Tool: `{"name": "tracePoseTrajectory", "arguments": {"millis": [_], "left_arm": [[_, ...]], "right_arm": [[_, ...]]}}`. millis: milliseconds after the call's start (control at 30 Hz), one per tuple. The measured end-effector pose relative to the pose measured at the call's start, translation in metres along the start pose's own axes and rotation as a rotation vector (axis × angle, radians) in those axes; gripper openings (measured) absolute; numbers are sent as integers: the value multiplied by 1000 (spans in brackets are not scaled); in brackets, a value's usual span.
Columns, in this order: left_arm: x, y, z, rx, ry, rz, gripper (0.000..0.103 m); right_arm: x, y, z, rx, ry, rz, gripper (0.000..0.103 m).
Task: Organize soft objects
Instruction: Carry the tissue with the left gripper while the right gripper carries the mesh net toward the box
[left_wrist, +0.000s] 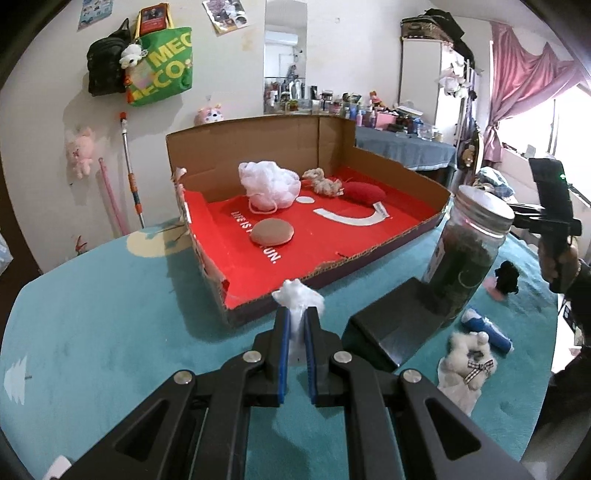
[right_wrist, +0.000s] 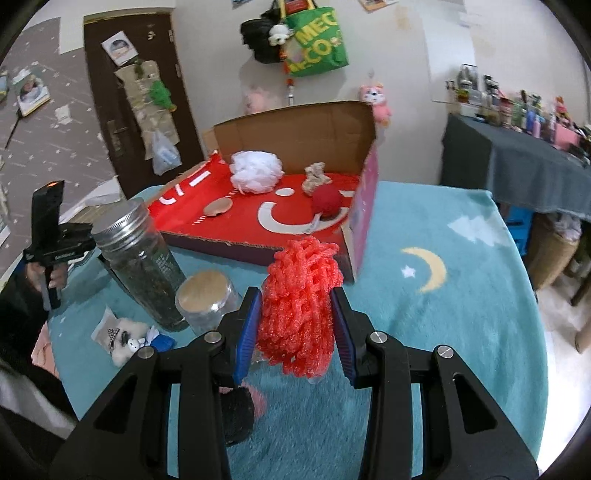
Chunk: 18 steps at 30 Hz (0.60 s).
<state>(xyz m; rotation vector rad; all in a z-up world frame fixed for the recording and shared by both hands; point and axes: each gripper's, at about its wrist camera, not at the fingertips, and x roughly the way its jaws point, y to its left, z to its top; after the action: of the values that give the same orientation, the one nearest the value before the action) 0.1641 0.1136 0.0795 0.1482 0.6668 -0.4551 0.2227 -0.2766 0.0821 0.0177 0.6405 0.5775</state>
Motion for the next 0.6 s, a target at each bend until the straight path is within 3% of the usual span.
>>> {"name": "tracePoseTrajectory", "arguments": {"millis": [600], "left_arm": [[24, -10, 54, 71, -15, -110, 8]], "right_arm": [[26, -1, 45, -44, 8, 155, 36]]}}
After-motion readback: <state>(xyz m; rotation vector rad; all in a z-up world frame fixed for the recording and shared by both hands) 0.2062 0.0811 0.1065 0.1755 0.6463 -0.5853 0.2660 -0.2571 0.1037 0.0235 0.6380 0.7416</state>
